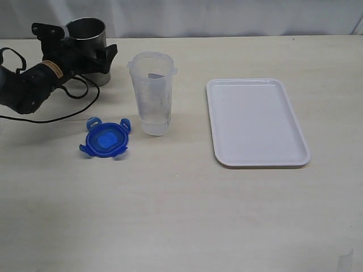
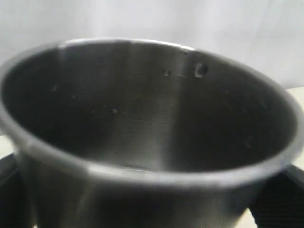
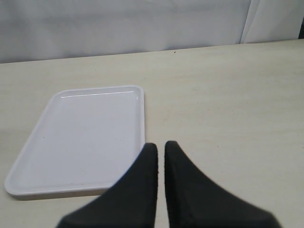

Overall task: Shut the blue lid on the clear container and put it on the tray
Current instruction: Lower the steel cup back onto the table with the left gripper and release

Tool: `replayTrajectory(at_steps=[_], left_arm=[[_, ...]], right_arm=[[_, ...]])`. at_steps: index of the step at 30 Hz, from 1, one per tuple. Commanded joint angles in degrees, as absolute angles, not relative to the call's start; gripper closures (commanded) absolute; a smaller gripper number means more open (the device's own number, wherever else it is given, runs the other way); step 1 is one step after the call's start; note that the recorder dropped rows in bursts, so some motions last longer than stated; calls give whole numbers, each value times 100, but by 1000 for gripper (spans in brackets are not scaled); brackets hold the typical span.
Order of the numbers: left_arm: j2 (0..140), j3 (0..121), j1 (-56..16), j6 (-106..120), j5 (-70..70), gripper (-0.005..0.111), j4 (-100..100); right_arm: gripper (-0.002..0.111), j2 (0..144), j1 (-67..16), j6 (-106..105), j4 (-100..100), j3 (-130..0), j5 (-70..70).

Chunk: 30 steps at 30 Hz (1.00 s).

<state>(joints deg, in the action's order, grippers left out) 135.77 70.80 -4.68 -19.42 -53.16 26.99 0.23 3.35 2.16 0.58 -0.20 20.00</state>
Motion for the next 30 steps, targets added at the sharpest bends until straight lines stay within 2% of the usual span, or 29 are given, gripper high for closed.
replayTrajectory(at_steps=[1, 16, 30], left_arm=[[13466, 7016, -455, -2000, -5254, 14, 2783], [13191, 6369, -455, -1976, -5419, 14, 2479], [12385, 5385, -455, -1833, -5291, 14, 2479]], right_arm=[[103, 0, 380, 221, 50, 0, 1985], [103, 0, 380, 221, 50, 0, 1985], [103, 0, 380, 221, 50, 0, 1985]])
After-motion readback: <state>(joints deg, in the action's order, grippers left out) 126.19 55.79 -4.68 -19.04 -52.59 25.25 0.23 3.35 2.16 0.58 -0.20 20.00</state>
